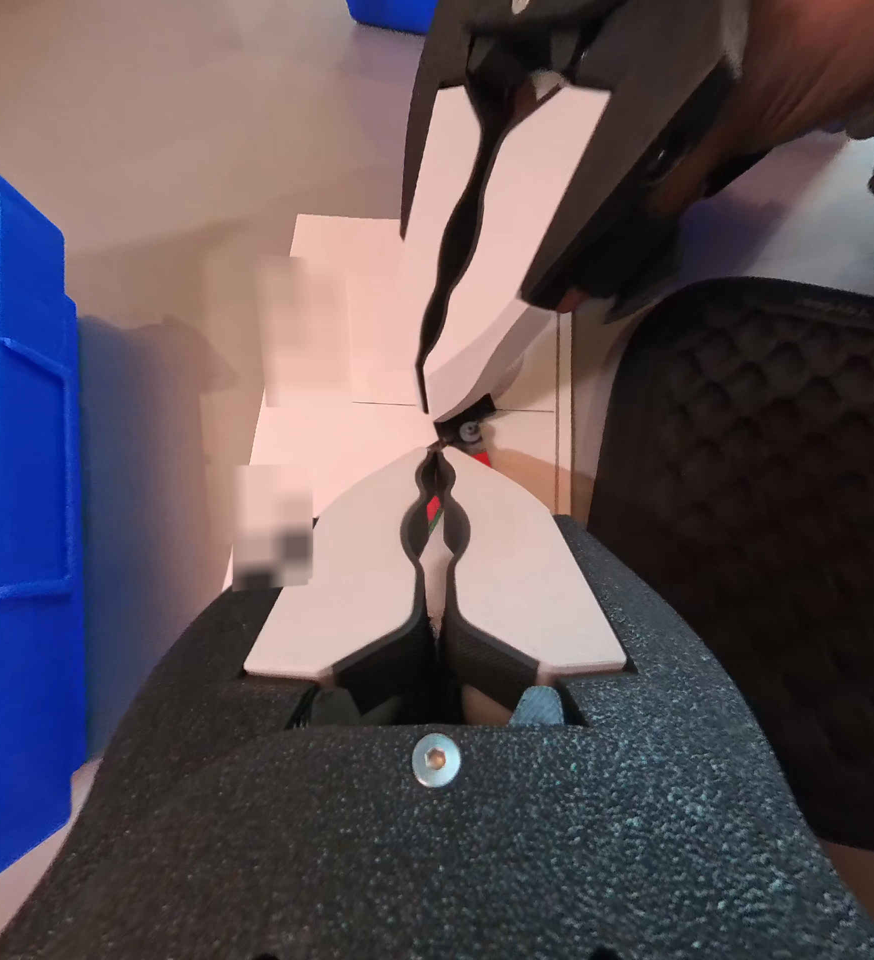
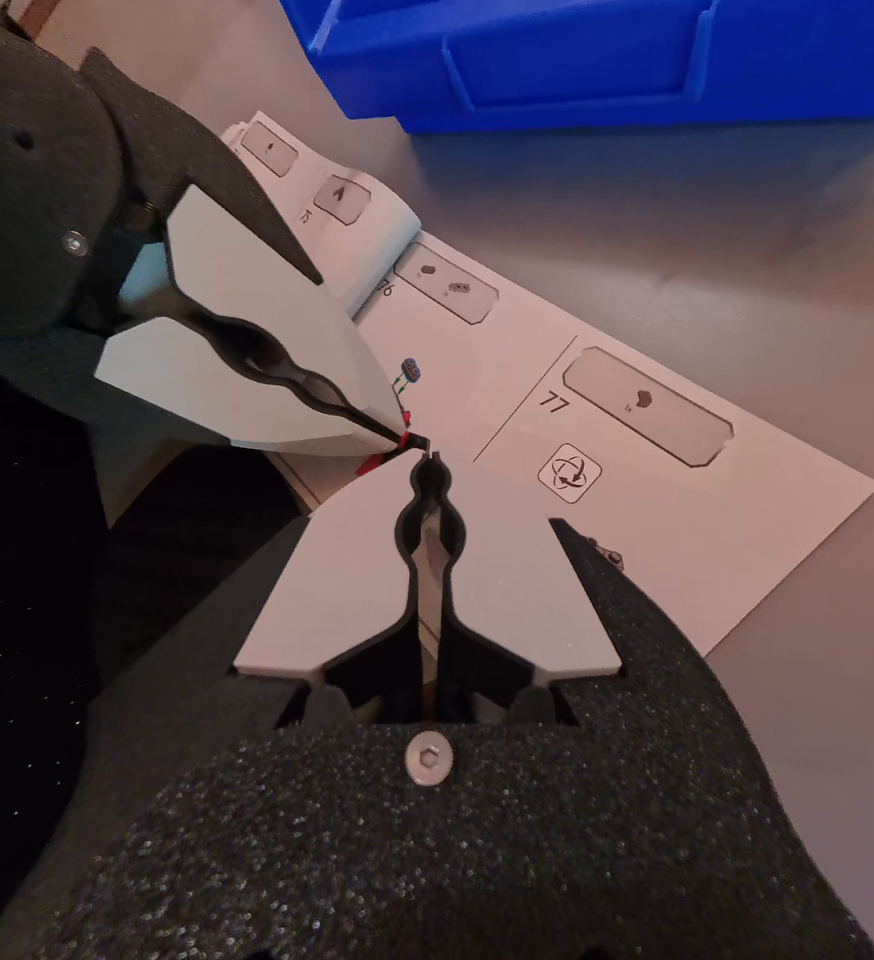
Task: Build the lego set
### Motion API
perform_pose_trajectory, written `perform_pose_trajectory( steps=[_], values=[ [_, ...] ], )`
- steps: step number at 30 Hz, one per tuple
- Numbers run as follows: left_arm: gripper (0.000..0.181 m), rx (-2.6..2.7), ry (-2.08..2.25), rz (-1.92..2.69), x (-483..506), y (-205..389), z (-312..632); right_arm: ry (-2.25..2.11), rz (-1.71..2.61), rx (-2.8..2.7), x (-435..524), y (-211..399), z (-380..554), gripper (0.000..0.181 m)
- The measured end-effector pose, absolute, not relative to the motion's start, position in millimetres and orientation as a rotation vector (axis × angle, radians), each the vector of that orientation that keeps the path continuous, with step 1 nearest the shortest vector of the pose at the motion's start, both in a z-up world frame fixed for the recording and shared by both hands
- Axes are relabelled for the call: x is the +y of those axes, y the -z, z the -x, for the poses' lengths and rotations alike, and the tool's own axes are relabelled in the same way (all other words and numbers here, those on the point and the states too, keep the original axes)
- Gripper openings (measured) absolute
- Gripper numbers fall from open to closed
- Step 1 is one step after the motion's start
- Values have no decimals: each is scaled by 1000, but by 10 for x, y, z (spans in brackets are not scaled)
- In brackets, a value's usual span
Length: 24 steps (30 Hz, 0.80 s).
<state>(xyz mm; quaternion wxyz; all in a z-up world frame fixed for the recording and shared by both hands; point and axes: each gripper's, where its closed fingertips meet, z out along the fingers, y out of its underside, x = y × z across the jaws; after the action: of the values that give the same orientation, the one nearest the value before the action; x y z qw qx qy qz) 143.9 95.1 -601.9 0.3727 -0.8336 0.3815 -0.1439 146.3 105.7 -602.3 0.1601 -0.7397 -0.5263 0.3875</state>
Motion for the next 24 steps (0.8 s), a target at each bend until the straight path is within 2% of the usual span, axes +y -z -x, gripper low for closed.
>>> perform_pose_trajectory(
  steps=[4,10,14,17,24],
  values=[
    [0,954,403,2148,960,6022,-1434,-1107,2110,-1509,1052,6023,-1467,2],
    [0,921,396,2139,944,5915,-1329,-1075,2076,-1496,1108,5940,-1551,15],
    [0,856,347,2099,927,5699,-1128,-909,1926,-1574,1057,5853,-1499,0],
    [0,781,304,2059,898,5519,-943,-746,1913,-1595,1026,5912,-1459,0],
    [0,687,262,1979,835,5323,-698,-710,1924,-1566,973,6010,-1425,0]
  ],
)
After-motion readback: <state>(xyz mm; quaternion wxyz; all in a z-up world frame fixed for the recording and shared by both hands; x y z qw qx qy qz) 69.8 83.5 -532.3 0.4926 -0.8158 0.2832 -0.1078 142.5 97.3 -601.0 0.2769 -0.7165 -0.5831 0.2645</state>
